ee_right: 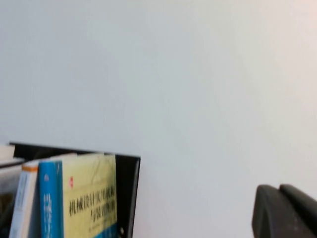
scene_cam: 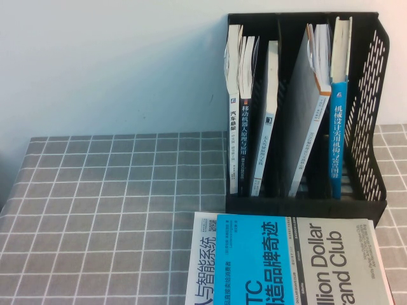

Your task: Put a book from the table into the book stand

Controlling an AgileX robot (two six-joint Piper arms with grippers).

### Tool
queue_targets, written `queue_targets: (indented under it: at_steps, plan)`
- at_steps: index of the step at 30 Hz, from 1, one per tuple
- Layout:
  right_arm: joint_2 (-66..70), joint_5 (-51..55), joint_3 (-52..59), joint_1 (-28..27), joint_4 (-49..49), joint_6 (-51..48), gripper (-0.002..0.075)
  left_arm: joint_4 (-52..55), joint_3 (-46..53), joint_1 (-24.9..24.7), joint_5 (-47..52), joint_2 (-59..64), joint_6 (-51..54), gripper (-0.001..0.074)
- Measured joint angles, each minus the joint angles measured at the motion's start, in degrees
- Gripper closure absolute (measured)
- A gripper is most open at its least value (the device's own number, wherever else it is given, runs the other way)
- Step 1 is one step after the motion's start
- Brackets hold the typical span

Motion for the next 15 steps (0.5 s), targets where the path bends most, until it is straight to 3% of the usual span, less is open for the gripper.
queue_targets:
  at_steps: [6,9,11,15]
  plan:
    - [0.0,-5.82,0.0,0.0,1.63,-0.48,0.0729,-0.21,0.0,0.0,-6.82,-0.11,-4.81,0.0738]
    - [0.0,-3.96,-0.6,0.0,4.03,-0.58,0.0729,2.36,-2.96,0.0,0.94,-0.13,-9.66,0.0738]
    - [0.0,2.61,-3.99,0.0,4.78,-0.34,0.0729,4.74,-8.08,0.0,10.95,-0.13,-10.77,0.0738]
    - [0.78,26.12,-16.14,0.0,5.44,0.83,0.0729,4.91,-17.74,0.0,21.8,0.15,-12.45,0.0738]
